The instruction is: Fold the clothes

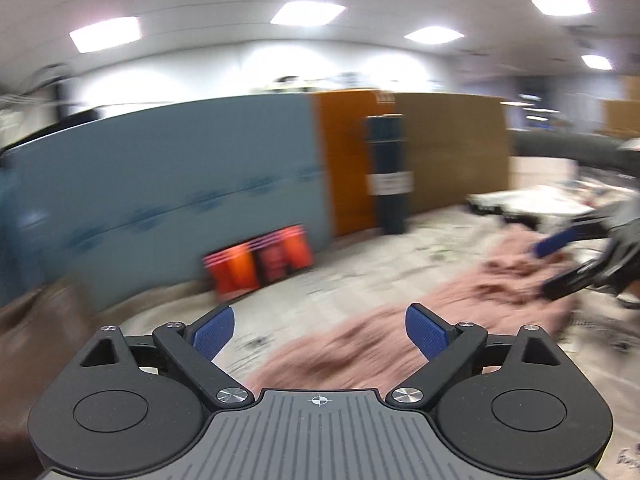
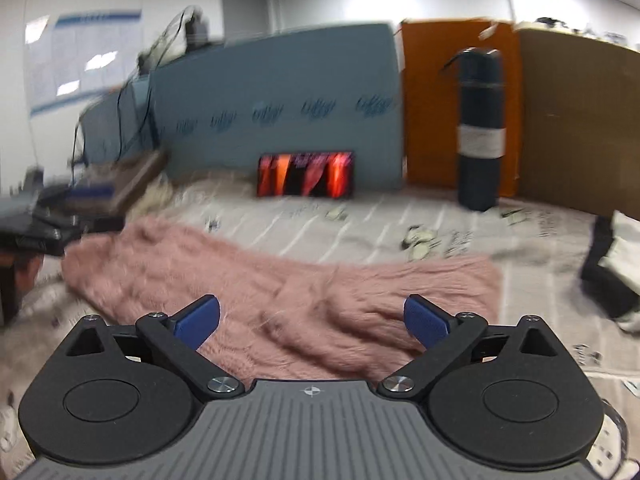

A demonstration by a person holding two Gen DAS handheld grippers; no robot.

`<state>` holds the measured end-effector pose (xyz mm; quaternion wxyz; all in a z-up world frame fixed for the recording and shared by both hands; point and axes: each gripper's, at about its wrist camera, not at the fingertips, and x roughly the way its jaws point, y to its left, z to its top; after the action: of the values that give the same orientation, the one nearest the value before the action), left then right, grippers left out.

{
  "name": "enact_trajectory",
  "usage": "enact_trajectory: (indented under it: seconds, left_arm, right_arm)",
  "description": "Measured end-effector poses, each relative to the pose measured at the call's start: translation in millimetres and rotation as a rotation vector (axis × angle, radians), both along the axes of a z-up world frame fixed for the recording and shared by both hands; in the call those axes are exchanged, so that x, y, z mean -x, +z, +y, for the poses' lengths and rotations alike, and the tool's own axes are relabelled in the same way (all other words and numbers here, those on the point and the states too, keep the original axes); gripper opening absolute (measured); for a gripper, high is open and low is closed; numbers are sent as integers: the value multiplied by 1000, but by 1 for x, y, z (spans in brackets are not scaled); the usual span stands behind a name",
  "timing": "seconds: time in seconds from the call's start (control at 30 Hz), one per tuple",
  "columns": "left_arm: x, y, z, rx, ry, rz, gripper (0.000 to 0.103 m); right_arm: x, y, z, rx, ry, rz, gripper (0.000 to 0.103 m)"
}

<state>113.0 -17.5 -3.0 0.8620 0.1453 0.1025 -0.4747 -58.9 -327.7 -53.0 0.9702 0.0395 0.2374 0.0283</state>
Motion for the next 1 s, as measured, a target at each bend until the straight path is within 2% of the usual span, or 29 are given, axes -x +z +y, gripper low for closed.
enact_trajectory:
  seconds: [0.07,0.17,0.23,0.3,0.33,0.4,0.5,0.7,1.0]
  left_arm:
    - [-9,3,-18,-19,-76,30,96]
    - [-28,-5,-42,-80,-138,134,96]
    - [-38,-17,-48,-87,-137,199,96]
    - [-42,-26,-47,-62,-151,242,96]
    - [-41,-29,-46,-49,-158,250,96]
    - [-40,-31,-46,-28,-175,261,96]
    - [-37,-31,-46,-20,-227,269,96]
    - [-36,-34,-48,-39,-239,272,96]
    - [-32,-35,-45,-55,-232,258,93]
  right_arm:
    - [-9,-6,3,19,-5,40,99]
    - [-13,-12,2,25,-16,73,98]
    - [-12,-14,1,35,-37,76,88]
    - [-11,-17,-1,58,-80,76,60]
    - [-10,-18,-3,64,-102,75,54]
    - [-8,-17,-9,46,-132,59,34]
    - [-2,-13,-24,-29,-171,12,17]
    - [32,7,-65,-197,-385,-186,15]
    - [61,-9,-116,-378,-745,-142,16]
